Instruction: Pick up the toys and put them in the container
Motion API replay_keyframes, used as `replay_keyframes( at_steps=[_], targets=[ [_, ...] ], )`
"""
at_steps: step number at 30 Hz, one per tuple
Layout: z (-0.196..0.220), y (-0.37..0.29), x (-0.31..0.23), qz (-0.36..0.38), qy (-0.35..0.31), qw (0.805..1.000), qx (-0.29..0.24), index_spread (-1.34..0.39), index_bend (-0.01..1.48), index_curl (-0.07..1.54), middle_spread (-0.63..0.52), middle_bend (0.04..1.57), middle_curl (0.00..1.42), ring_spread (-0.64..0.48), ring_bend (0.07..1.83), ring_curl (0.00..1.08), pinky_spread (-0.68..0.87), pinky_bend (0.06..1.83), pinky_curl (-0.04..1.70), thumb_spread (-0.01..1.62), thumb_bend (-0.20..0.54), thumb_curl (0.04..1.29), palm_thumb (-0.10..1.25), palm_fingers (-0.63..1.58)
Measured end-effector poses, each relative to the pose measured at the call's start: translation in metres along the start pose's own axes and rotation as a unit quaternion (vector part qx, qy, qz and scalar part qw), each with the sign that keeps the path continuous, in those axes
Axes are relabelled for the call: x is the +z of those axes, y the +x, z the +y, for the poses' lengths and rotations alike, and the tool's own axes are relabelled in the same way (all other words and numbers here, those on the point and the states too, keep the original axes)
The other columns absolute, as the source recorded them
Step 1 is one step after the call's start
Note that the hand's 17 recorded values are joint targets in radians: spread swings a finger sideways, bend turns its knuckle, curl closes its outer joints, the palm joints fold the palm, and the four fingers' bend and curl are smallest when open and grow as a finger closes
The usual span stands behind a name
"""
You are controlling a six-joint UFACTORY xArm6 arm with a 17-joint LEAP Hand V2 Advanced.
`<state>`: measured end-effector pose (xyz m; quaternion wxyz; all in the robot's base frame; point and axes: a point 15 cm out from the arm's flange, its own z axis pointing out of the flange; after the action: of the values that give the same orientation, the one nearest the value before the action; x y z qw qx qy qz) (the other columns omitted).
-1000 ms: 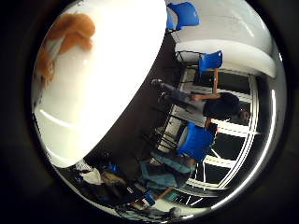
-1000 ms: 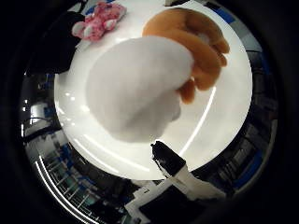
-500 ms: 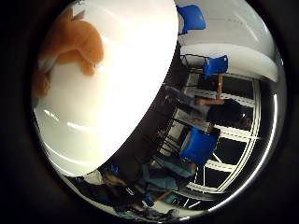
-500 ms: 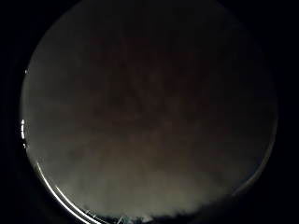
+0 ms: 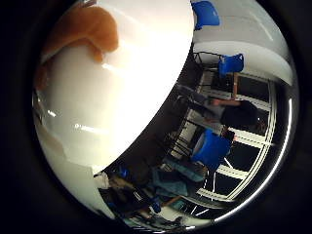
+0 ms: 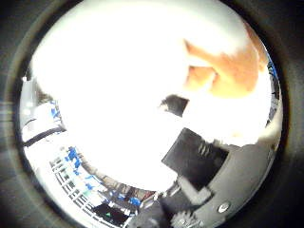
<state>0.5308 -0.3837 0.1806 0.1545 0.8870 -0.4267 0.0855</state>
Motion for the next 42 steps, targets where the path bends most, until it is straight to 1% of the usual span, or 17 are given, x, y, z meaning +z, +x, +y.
replay_keyframes(
  at_steps=[1, 2, 4, 5, 7, 9, 10, 12, 13, 16, 22, 26, 31, 35, 42],
  targets=[
    [0.002, -0.003, 0.0, -0.006, -0.004, 1.0, 0.0, -0.41, 0.22, 0.3, -0.28, 0.61, 0.47, -0.31, 0.88, 0.42, -0.45, 0.71, 0.32, 1.04, -0.016, 0.32, 0.62, 1.27],
    [0.005, -0.005, 0.0, -0.012, -0.008, 1.0, -0.001, -0.41, 0.31, 0.36, -0.27, 0.73, 0.52, -0.3, 0.93, 0.44, -0.51, 0.76, 0.35, 1.05, -0.017, 0.33, 0.63, 1.35],
    [0.008, -0.011, 0.0, -0.023, -0.015, 1.0, -0.004, -0.4, 0.45, 0.43, -0.24, 0.86, 0.58, -0.29, 1.0, 0.48, -0.51, 0.85, 0.39, 1.06, -0.013, 0.34, 0.66, 1.4],
    [0.01, -0.015, 0.0, -0.031, -0.02, 0.999, -0.005, -0.38, 0.54, 0.48, -0.22, 0.92, 0.6, -0.28, 1.05, 0.5, -0.5, 0.91, 0.42, 1.07, -0.012, 0.35, 0.68, 1.36],
    [0.014, -0.02, -0.002, -0.042, -0.027, 0.999, -0.005, -0.35, 0.71, 0.59, -0.2, 1.06, 0.66, -0.25, 1.16, 0.56, -0.42, 1.08, 0.52, 1.08, -0.011, 0.37, 0.72, 1.31],
    [0.019, -0.02, -0.011, -0.044, -0.029, 0.999, -0.002, -0.32, 0.86, 0.67, -0.18, 1.15, 0.7, -0.25, 1.23, 0.6, -0.36, 1.18, 0.58, 1.09, -0.01, 0.39, 0.75, 1.25],
    [0.021, -0.02, -0.017, -0.043, -0.028, 0.999, -0.001, -0.31, 0.91, 0.69, -0.17, 1.17, 0.71, -0.25, 1.25, 0.61, -0.35, 1.21, 0.6, 1.09, -0.006, 0.39, 0.77, 1.24],
    [0.025, -0.019, -0.03, -0.043, -0.028, 0.999, 0.001, -0.27, 1.03, 0.75, -0.16, 1.26, 0.74, -0.24, 1.3, 0.65, -0.3, 1.29, 0.67, 1.11, -0.004, 0.42, 0.83, 1.16],
    [0.028, -0.019, -0.037, -0.044, -0.028, 0.999, 0.002, -0.26, 1.06, 0.77, -0.16, 1.29, 0.75, -0.24, 1.32, 0.67, -0.28, 1.31, 0.7, 1.11, -0.006, 0.43, 0.85, 1.14],
    [0.04, -0.02, -0.058, -0.045, -0.032, 0.998, 0.006, -0.23, 1.1, 0.79, -0.14, 1.34, 0.76, -0.25, 1.33, 0.71, -0.25, 1.33, 0.75, 1.11, -0.014, 0.44, 0.87, 1.11],
    [0.065, -0.034, -0.095, -0.066, -0.048, 0.997, 0.009, -0.21, 1.13, 0.81, -0.13, 1.39, 0.76, -0.24, 1.33, 0.77, -0.2, 1.32, 0.85, 1.13, -0.009, 0.47, 0.91, 1.09],
    [0.077, -0.04, -0.131, -0.066, -0.041, 0.997, 0.017, -0.21, 1.14, 0.81, -0.12, 1.4, 0.75, -0.24, 1.32, 0.79, -0.2, 1.28, 0.92, 1.16, -0.009, 0.5, 0.95, 1.08],
    [0.087, -0.064, -0.174, -0.09, -0.025, 0.995, 0.019, -0.2, 1.14, 0.81, -0.12, 1.41, 0.73, -0.25, 1.31, 0.82, -0.2, 1.24, 0.98, 1.18, -0.012, 0.51, 0.94, 1.08],
    [0.082, -0.086, -0.214, -0.103, 0.002, 0.995, 0.017, -0.2, 1.14, 0.8, -0.12, 1.41, 0.73, -0.26, 1.3, 0.84, -0.2, 1.21, 1.03, 1.19, -0.011, 0.52, 0.94, 1.08],
    [0.056, -0.125, -0.286, -0.103, 0.06, 0.993, 0.006, -0.2, 1.14, 0.8, -0.12, 1.41, 0.72, -0.26, 1.28, 0.86, -0.21, 1.18, 1.08, 1.22, -0.011, 0.52, 0.93, 1.09]
  ],
)
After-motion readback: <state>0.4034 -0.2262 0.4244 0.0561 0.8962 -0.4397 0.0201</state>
